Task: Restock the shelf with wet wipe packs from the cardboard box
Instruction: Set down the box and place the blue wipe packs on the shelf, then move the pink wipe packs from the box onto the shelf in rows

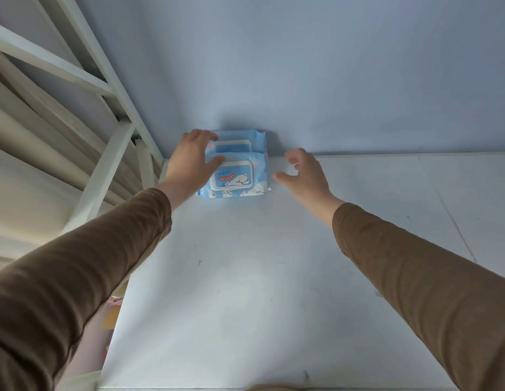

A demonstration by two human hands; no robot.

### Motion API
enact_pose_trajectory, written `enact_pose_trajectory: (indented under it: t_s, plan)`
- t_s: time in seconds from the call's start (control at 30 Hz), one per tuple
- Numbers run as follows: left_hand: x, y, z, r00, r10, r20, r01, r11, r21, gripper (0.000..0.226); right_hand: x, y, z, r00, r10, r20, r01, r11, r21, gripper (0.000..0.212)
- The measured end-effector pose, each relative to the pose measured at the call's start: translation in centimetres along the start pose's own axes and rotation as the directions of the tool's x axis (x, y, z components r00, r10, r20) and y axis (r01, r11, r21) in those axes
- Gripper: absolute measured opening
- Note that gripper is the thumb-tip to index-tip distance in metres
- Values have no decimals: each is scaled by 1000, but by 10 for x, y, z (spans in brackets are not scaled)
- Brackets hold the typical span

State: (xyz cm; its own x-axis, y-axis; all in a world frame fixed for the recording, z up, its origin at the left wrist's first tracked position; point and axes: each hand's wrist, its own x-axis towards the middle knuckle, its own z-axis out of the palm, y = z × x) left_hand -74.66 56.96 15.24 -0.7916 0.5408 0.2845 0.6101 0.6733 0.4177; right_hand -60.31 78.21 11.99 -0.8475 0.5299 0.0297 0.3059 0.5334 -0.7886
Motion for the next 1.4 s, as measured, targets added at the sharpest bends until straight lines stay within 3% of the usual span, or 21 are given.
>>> enact_pose_trajectory:
  t_s: [0.13,0.37,0.73,1.07,1.4]
  plan:
    - [-17,35,14,985,136,104,-140,989,37,42,-28,19,-43,999,-24,-28,20,992,-123,47]
    - [-46,132,48,933,324,156,-330,944,11,41,-100,64,-130,996,-24,-80,0,958,-286,44]
    - [-163,374,141,775,558,297,-541,829,-145,41,-304,202,-308,947,142,-289,-234,919,-317,42]
    - [-324,594,222,605,715,351,-626,700,-345,40,-499,325,-451,868,307,-391,-425,865,-266,40]
    - [-383,730,355,489,705,515,-591,701,-399,44,-564,484,-532,758,516,-398,-603,787,-127,39]
